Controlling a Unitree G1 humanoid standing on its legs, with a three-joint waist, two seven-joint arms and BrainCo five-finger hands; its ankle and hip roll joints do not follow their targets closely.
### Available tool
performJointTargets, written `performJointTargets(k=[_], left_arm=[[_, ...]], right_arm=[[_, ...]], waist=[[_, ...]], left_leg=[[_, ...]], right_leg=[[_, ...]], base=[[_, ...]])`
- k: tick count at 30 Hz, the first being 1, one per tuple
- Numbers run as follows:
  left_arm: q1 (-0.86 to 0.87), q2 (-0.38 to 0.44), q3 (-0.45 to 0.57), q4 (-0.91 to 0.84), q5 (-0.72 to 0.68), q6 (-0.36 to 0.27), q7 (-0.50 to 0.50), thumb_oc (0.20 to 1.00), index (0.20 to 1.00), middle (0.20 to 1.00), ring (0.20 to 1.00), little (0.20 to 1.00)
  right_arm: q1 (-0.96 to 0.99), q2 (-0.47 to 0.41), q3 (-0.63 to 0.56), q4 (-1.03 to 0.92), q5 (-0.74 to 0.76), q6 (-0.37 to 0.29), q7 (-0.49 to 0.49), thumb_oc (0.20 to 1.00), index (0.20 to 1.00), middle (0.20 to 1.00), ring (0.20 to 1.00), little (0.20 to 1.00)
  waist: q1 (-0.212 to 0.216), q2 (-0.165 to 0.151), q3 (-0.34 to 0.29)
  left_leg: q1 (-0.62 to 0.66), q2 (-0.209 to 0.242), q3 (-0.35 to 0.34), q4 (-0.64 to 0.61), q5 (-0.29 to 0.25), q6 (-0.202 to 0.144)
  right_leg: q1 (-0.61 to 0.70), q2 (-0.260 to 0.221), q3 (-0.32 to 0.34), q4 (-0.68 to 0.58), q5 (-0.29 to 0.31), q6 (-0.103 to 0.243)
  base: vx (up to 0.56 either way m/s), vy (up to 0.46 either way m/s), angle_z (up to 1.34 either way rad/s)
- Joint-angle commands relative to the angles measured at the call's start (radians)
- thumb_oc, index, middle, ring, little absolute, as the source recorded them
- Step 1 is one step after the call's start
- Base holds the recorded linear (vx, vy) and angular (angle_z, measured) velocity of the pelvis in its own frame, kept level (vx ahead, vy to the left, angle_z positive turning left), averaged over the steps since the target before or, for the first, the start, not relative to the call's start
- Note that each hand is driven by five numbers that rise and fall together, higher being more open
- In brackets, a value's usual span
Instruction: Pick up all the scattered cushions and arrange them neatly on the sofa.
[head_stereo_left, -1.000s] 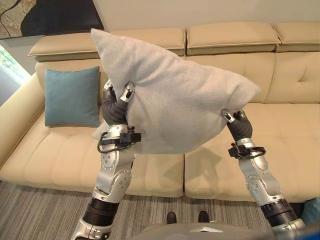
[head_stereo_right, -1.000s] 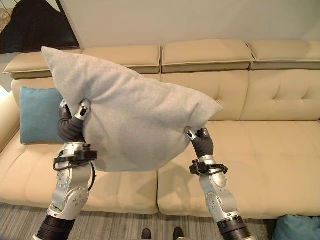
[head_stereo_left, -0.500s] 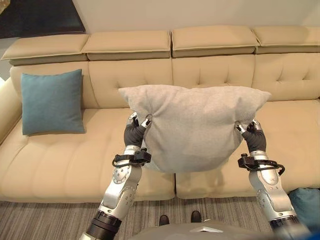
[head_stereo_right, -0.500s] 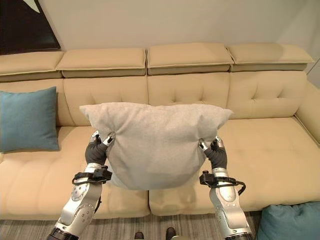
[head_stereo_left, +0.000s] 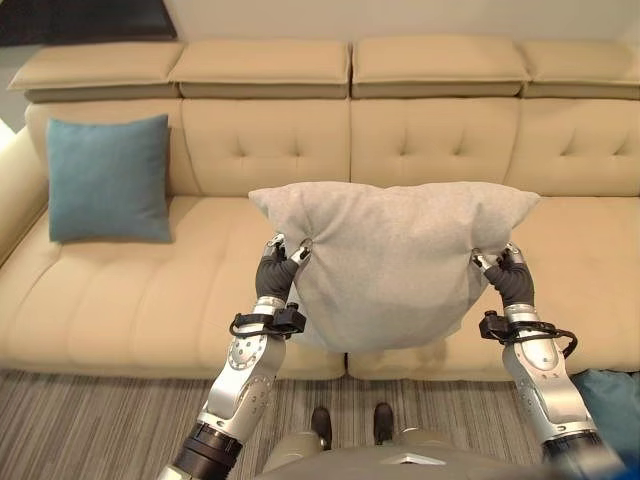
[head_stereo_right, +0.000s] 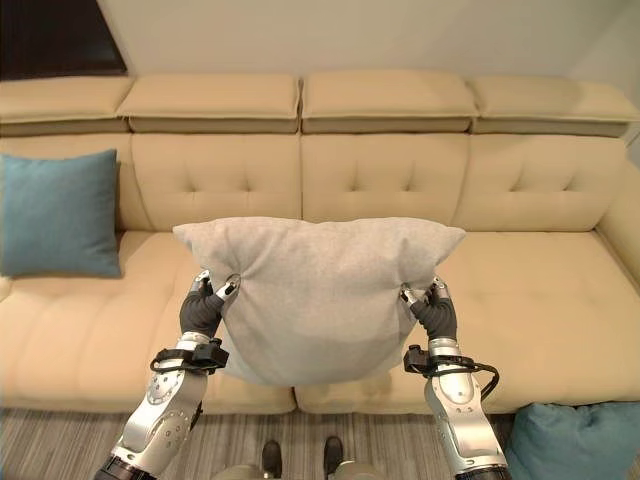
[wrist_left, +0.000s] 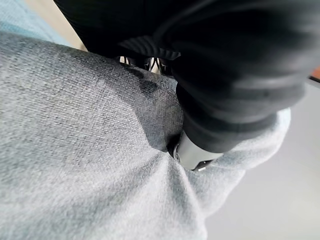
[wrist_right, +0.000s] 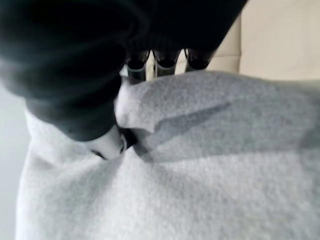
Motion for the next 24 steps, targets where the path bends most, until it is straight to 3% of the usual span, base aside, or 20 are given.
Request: performJointTargets(k=[1,5,10,12,16,18,20,22,23,24], left_arm=[[-0.053,0.009,-0.008,-0.073,0.028,-0.058,-0.052,0.200,0.200,0.200,0.200,0.200],[-0.052,0.024,0.003,-0.089,0.050,-0.062,-0.043,0.200,0.200,0.200,0.200,0.200],[-0.060,0.046,0.010,-0.094,0.055,-0.064,-0.036,0.200,0.200,0.200,0.200,0.200],[-0.065,0.048,0.012,-0.090,0.061,-0.067,-0.032,0.200,0.200,0.200,0.200,0.200],[-0.060,0.042,0.015,-0.090,0.047,-0.073,-0.039,0.200,0.200,0.200,0.200,0.200],[-0.066,0.036,0.012,-0.090,0.046,-0.074,-0.039,0.200,0.200,0.200,0.200,0.200],[-0.084,0.027,-0.001,-0.078,0.043,-0.082,-0.051,0.200,0.200,0.200,0.200,0.200],[-0.087,0.021,-0.010,-0.077,0.042,-0.077,-0.055,0.200,0.200,0.200,0.200,0.200],[-0.087,0.012,-0.018,-0.077,0.037,-0.072,-0.064,0.200,0.200,0.200,0.200,0.200],[-0.087,0.012,-0.018,-0.077,0.037,-0.072,-0.064,0.200,0.200,0.200,0.200,0.200]], right_arm=[[-0.107,0.011,0.029,-0.092,-0.048,-0.096,0.024,0.200,0.200,0.200,0.200,0.200],[-0.143,0.026,0.055,-0.084,-0.052,-0.090,0.032,0.200,0.200,0.200,0.200,0.200],[-0.171,0.053,0.084,-0.085,-0.066,-0.087,0.054,0.200,0.200,0.200,0.200,0.200],[-0.179,0.067,0.094,-0.084,-0.065,-0.090,0.055,0.200,0.200,0.200,0.200,0.200],[-0.195,0.065,0.110,-0.086,-0.065,-0.086,0.062,0.200,0.200,0.200,0.200,0.200],[-0.194,0.057,0.107,-0.092,-0.068,-0.085,0.063,0.200,0.200,0.200,0.200,0.200],[-0.182,0.045,0.096,-0.091,-0.076,-0.087,0.058,0.200,0.200,0.200,0.200,0.200],[-0.172,0.043,0.087,-0.086,-0.077,-0.088,0.055,0.200,0.200,0.200,0.200,0.200],[-0.144,0.027,0.067,-0.086,-0.072,-0.090,0.058,0.200,0.200,0.200,0.200,0.200],[-0.143,0.027,0.067,-0.086,-0.072,-0.090,0.058,0.200,0.200,0.200,0.200,0.200]], waist=[[0.011,-0.036,-0.078],[0.036,-0.042,-0.088],[0.042,-0.016,-0.063],[0.043,-0.008,-0.052],[0.045,0.004,-0.051],[0.030,0.003,-0.042],[0.011,-0.011,-0.039],[0.005,-0.015,-0.046],[-0.003,-0.022,-0.052],[-0.007,-0.021,-0.052]], left_leg=[[0.046,0.015,0.032,-0.045,0.030,-0.004],[0.085,0.003,0.059,-0.063,0.008,0.019],[0.144,-0.006,0.089,-0.112,-0.004,0.071],[0.164,-0.010,0.094,-0.126,-0.010,0.078],[0.207,-0.008,0.104,-0.158,-0.021,0.067],[0.223,-0.012,0.090,-0.159,-0.031,0.062],[0.234,-0.023,0.062,-0.139,-0.056,0.058],[0.234,-0.016,0.055,-0.121,-0.068,0.045],[0.222,0.004,0.044,-0.060,-0.084,0.014],[0.218,0.005,0.039,-0.054,-0.087,0.013]], right_leg=[[0.132,-0.020,0.042,0.034,-0.109,0.118],[0.135,-0.046,0.070,0.059,-0.111,0.138],[0.007,-0.085,0.097,0.331,-0.068,0.201],[-0.043,-0.099,0.084,0.383,-0.054,0.206],[-0.069,-0.143,-0.014,0.250,-0.040,0.195],[-0.103,-0.123,0.010,0.193,-0.016,0.196],[-0.087,-0.092,0.079,0.147,-0.008,0.194],[-0.069,-0.086,0.080,0.138,-0.007,0.185],[-0.033,-0.076,0.063,0.116,-0.023,0.163],[-0.031,-0.076,0.058,0.115,-0.023,0.162]], base=[[0.23,0.135,-0.22],[0.17,0.165,-0.46],[0.09,0.182,-0.49],[0.08,0.093,-0.21],[0.14,-0.019,-0.19],[0.18,-0.069,-0.27],[0.21,-0.144,0.19],[0.20,-0.245,0.65],[0.18,-0.250,0.36],[0.23,-0.361,0.28]])
